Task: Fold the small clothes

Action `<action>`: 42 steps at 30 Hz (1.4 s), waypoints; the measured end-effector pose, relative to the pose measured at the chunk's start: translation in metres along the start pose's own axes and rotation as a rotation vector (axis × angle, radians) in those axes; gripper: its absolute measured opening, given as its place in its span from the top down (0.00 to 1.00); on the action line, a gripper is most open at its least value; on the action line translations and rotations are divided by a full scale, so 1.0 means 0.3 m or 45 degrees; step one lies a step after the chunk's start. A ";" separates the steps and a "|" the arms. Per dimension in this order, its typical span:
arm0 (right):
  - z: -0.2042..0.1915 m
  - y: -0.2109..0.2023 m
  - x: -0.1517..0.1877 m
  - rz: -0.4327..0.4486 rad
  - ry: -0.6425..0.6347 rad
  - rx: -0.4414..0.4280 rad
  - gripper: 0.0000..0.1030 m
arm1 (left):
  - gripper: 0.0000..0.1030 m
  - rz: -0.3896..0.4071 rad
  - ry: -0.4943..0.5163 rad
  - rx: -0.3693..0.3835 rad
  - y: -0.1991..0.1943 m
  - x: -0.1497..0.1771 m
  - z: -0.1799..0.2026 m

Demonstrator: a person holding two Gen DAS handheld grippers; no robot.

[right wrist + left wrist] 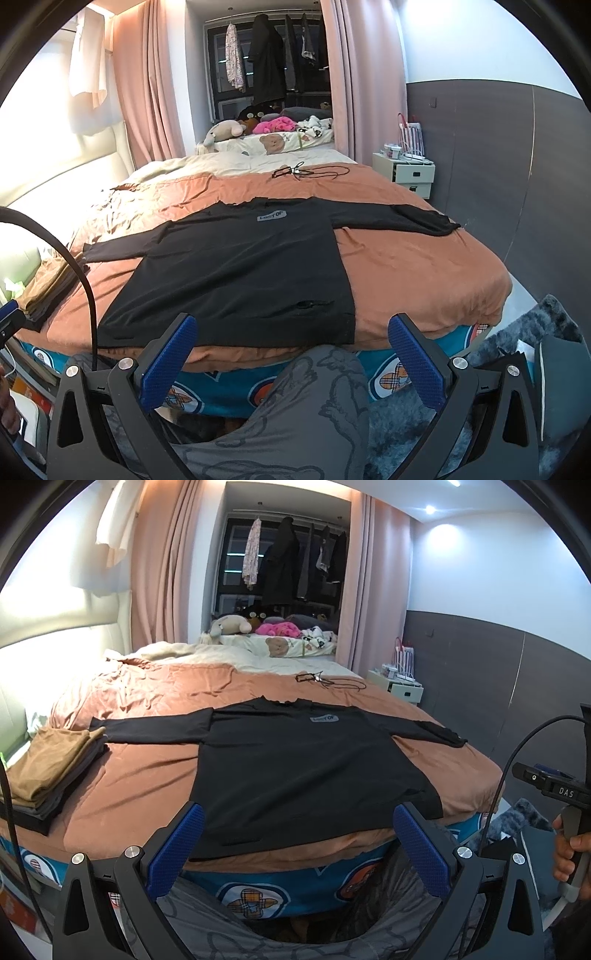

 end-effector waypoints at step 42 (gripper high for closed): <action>-0.051 0.546 -0.229 -0.135 -0.023 -0.164 0.00 | 0.00 -0.215 -0.097 -0.309 0.467 -0.277 -0.413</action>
Point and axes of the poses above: each gripper's, at about its wrist camera, not at the fingertips, and y roughly the way its jaws point, z to its right, x to its underside, the point moved 5 cm from there along y, roughly the way its jaws point, and after that the axes turned 14 degrees about -y, right-handed, at the moved point
